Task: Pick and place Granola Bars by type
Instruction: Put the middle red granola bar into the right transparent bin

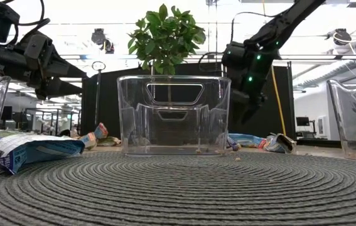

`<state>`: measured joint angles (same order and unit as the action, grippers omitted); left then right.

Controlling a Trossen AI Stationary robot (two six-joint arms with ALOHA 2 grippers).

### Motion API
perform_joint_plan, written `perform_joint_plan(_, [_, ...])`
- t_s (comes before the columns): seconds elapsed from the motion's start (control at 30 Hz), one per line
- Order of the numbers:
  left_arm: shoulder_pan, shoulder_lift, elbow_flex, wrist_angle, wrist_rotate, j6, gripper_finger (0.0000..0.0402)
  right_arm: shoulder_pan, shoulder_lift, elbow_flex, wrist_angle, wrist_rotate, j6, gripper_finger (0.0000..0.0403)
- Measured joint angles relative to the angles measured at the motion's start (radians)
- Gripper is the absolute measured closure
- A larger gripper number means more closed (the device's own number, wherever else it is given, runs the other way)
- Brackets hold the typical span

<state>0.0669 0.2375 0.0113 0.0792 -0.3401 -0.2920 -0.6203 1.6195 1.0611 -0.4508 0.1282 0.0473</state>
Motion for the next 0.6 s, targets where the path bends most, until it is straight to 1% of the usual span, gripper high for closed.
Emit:
perform_joint_plan(0.27, [0.0,0.0,0.0,0.0,0.0,0.0,0.0023,0.0,0.112,0.0,0.054,-0.002,-0.033,0.009])
perform_joint_plan(0.6, [0.0,0.0,0.0,0.0,0.0,0.0,0.0023,0.0,0.133,0.002,0.102,0.002,-0.062,0.009])
